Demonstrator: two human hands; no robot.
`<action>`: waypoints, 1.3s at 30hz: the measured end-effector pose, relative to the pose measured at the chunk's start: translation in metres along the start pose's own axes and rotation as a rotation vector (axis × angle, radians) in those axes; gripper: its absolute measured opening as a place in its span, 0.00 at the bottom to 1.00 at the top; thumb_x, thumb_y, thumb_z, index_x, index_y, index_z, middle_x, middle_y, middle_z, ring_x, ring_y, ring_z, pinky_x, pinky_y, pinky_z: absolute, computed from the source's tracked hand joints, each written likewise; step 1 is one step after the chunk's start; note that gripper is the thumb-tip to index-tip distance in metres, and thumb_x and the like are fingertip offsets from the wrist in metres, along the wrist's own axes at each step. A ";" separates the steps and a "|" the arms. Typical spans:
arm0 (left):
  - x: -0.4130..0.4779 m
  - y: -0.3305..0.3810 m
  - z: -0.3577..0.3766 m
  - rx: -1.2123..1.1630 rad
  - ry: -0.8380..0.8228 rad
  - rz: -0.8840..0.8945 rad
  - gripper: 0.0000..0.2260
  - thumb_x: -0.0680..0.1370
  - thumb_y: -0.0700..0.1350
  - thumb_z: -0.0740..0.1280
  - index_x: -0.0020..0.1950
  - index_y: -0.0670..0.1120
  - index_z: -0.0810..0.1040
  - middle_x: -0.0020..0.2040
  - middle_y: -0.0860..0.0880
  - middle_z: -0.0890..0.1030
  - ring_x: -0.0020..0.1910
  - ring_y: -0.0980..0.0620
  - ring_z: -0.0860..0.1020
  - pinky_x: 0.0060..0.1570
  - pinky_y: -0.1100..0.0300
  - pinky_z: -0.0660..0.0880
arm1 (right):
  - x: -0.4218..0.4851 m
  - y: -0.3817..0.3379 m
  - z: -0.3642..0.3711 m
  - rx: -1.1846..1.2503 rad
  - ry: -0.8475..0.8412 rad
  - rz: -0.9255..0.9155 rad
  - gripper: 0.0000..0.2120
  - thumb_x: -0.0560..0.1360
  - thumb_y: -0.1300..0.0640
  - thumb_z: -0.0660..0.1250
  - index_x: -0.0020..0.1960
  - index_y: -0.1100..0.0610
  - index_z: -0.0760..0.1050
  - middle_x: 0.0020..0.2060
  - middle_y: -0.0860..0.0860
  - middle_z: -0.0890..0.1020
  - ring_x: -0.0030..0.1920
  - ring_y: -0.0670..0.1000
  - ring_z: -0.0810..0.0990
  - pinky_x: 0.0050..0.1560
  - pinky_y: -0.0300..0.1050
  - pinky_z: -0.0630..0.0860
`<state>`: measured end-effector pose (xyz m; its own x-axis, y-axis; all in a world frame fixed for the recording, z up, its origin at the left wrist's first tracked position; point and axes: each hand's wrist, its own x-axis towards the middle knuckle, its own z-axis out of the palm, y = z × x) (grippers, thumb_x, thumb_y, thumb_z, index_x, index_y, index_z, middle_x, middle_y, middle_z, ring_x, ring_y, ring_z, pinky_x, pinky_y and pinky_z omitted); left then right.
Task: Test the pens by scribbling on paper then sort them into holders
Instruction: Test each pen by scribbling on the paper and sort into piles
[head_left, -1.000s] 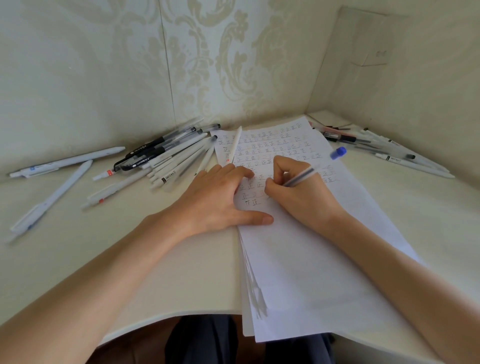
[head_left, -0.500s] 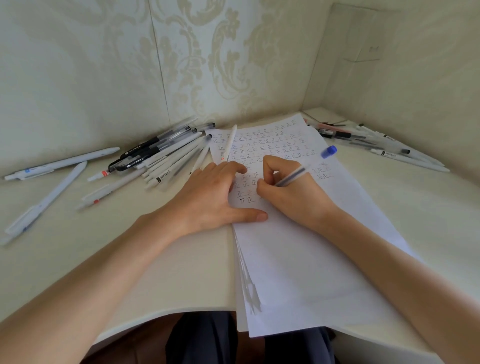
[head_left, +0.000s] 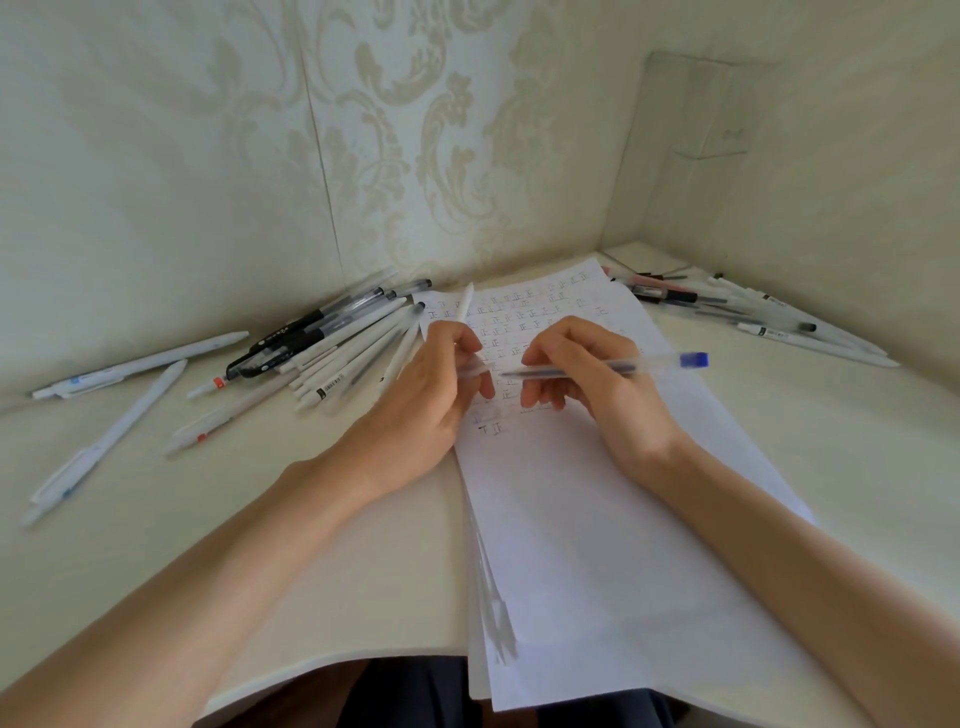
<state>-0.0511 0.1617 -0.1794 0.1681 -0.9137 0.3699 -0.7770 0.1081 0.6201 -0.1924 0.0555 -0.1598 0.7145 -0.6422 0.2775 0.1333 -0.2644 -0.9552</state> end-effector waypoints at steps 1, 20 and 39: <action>0.000 0.001 0.000 0.007 -0.003 0.020 0.09 0.80 0.37 0.56 0.53 0.47 0.57 0.49 0.48 0.77 0.52 0.53 0.73 0.52 0.68 0.67 | 0.000 0.000 0.001 -0.006 0.001 0.001 0.10 0.72 0.56 0.60 0.37 0.61 0.73 0.28 0.54 0.79 0.34 0.54 0.74 0.33 0.41 0.69; 0.000 0.005 0.003 0.090 0.088 0.142 0.07 0.79 0.45 0.60 0.55 0.49 0.64 0.46 0.46 0.79 0.42 0.53 0.74 0.43 0.64 0.69 | 0.000 -0.001 0.001 0.089 -0.017 0.034 0.13 0.77 0.58 0.62 0.35 0.61 0.73 0.24 0.52 0.75 0.27 0.51 0.71 0.32 0.44 0.66; 0.007 0.074 0.019 -0.072 -0.114 0.021 0.18 0.78 0.52 0.61 0.64 0.44 0.72 0.48 0.52 0.76 0.45 0.61 0.74 0.45 0.70 0.68 | -0.045 -0.033 -0.038 0.080 0.313 0.050 0.17 0.79 0.56 0.63 0.32 0.57 0.64 0.18 0.48 0.67 0.21 0.49 0.62 0.25 0.41 0.59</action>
<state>-0.1187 0.1559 -0.1445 0.0792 -0.9489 0.3053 -0.7331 0.1521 0.6629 -0.2546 0.0655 -0.1367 0.4770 -0.8466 0.2360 0.1656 -0.1772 -0.9702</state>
